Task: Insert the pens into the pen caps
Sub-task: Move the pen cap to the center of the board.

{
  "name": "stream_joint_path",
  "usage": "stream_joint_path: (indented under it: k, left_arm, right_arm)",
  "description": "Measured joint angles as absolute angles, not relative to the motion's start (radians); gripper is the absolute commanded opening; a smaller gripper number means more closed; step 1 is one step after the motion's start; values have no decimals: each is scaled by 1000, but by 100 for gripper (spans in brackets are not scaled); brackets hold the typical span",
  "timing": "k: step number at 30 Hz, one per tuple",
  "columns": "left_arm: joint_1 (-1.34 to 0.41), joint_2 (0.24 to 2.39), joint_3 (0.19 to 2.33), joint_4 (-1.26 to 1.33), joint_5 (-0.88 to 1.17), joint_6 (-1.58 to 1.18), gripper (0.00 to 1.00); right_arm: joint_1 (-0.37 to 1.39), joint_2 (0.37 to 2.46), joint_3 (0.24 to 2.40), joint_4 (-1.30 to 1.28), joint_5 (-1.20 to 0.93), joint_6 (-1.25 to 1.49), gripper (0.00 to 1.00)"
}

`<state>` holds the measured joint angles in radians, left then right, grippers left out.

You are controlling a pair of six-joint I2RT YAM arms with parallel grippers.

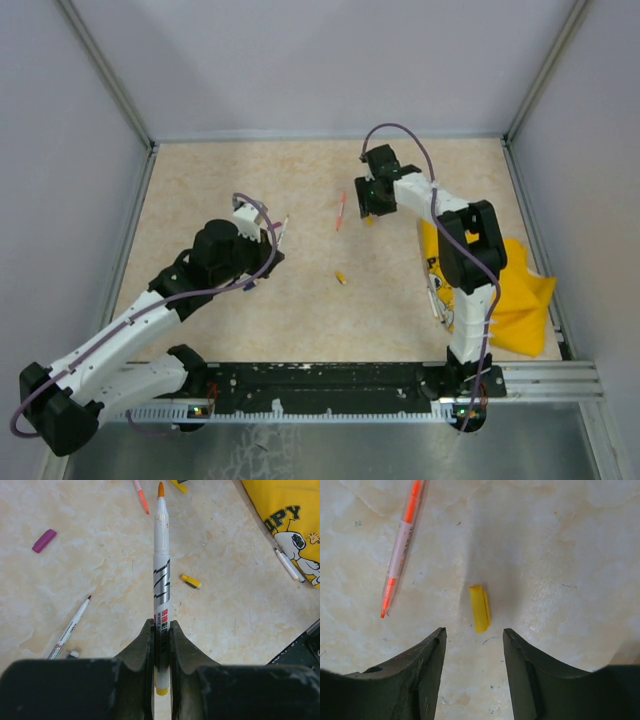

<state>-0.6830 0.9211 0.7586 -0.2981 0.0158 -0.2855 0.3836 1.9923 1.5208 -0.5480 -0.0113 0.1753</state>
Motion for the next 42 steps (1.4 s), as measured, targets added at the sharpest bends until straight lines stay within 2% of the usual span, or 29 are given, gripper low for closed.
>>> stream_joint_path:
  k: [14, 28, 32, 36, 42]
  left_arm:
    - [-678, 925, 770, -336, -10, -257, 0]
    - [-678, 881, 770, -379, -72, -245, 0]
    - [-678, 860, 770, -381, -77, -242, 0]
    - [-678, 839, 770, -380, -76, -241, 0]
    - [-678, 838, 770, -379, -75, -241, 0]
  right_arm:
    - [384, 2121, 1617, -597, 6, 110, 41]
    - [397, 2122, 1617, -627, 20, 88, 21]
    - [400, 2122, 1617, -633, 26, 86, 10]
    - [400, 2122, 1617, -633, 30, 82, 4]
    - [400, 2093, 1574, -622, 33, 81, 1]
